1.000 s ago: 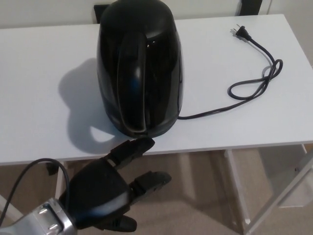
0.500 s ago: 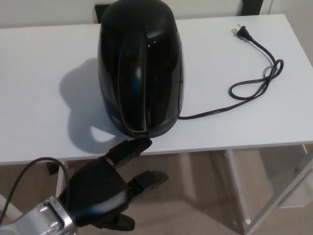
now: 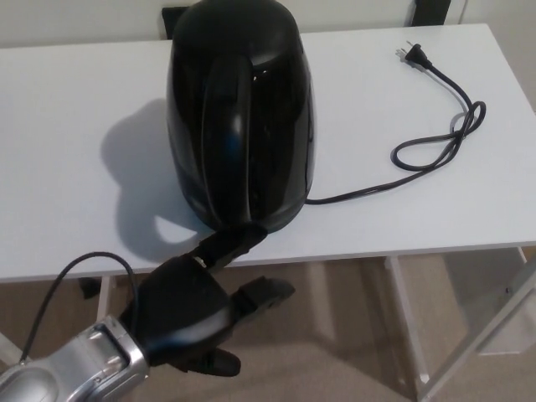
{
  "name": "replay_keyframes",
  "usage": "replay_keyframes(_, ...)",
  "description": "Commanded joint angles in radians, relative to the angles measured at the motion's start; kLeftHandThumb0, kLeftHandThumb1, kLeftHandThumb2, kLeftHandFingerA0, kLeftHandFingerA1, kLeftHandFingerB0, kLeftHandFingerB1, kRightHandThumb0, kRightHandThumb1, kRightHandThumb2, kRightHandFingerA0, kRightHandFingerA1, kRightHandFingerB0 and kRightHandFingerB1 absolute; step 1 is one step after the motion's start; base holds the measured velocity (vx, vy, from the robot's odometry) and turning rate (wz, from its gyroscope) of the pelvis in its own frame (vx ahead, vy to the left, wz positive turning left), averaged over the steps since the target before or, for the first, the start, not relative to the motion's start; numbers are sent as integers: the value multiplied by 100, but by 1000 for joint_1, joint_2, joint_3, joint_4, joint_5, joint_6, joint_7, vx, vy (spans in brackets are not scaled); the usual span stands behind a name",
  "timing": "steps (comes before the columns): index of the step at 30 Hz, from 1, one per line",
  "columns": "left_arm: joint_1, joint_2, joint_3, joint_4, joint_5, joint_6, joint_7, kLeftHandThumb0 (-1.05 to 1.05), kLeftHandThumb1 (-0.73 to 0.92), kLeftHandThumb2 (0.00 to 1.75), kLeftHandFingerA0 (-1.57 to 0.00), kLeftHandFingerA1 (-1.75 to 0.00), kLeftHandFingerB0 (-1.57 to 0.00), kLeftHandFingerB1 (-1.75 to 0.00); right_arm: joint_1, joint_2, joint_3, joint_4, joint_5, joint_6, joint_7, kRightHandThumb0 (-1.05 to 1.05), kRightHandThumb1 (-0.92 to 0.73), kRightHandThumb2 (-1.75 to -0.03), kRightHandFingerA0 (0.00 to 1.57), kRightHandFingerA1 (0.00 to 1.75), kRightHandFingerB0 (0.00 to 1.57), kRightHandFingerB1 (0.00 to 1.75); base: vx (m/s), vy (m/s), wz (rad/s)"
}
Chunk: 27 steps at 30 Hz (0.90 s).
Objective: The robot walk towards a table in front and click the button on the base of the boilling pot using its left middle finger
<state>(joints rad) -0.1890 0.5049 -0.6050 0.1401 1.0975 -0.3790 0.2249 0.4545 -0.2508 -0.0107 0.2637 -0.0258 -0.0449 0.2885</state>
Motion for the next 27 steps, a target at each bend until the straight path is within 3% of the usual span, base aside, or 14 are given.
replay_keyframes(1,-16,-2,-12,26,20,8,-4,-84,77,62,-28,-29,-19,-29,-6,-8,-8,-15,7,19,-2,-11,-74,-61,49,49,36,40,0,0,0)
replay_keyframes(27,62,1,-62,96,26,22,21,-84,79,64,-27,-29,-19,-29,-12,-21,4,-43,-17,29,0,-11,-75,-62,48,48,35,40,0,0,0)
